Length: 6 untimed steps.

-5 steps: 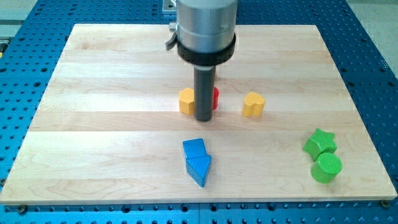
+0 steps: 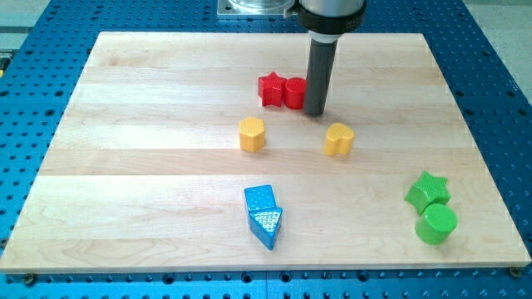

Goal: Slide the red star to the top left side of the board

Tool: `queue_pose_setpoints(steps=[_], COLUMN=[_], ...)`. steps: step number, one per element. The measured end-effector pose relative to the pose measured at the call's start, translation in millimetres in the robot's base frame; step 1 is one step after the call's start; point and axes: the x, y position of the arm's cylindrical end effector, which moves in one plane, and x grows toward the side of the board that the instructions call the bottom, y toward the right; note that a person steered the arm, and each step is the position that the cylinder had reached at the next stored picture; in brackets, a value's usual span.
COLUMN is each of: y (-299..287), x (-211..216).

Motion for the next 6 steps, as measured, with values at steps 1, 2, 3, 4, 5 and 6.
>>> queue_pose_setpoints(steps=[1,2,3,4,5,6], y=[-18,-92,-84,-91,-194,-140], x=[-5,-24,-47,-98,-102,-82])
